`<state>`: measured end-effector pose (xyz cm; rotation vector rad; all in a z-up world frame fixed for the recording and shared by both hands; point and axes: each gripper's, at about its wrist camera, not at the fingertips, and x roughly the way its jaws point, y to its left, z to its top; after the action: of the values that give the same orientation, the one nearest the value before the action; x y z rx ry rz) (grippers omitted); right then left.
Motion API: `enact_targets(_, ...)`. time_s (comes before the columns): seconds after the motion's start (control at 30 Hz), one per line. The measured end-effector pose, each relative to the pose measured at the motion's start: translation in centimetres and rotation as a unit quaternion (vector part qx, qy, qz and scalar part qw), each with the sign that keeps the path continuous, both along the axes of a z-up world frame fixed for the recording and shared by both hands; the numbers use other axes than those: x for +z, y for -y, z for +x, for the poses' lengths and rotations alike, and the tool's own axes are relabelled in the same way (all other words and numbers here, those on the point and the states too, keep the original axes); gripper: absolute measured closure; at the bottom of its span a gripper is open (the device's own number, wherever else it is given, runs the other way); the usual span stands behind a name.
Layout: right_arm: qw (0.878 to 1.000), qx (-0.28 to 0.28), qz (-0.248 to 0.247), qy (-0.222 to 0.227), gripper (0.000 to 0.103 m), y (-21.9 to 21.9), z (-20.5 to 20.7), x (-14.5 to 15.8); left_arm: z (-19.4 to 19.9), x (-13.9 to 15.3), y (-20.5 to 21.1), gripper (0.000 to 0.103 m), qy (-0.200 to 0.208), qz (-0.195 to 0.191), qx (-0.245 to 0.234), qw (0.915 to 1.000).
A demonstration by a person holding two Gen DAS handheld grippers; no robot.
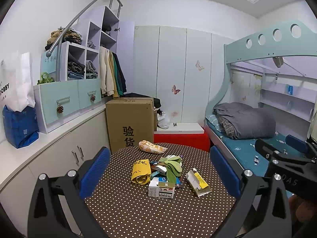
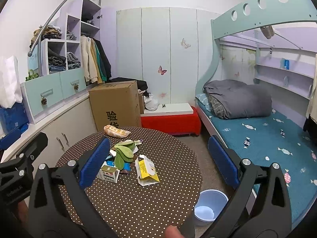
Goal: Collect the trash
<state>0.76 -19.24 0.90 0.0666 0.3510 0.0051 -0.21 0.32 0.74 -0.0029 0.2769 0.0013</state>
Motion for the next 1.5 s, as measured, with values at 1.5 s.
enact_targets(1.5, 0.979, 0.057, -0.042, -0.190, 0.006, -1.1, 12.6, -13.4, 7.8, -11.5, -2.5, 0.004, -0.145, -0.002, 0.024, 0.9892)
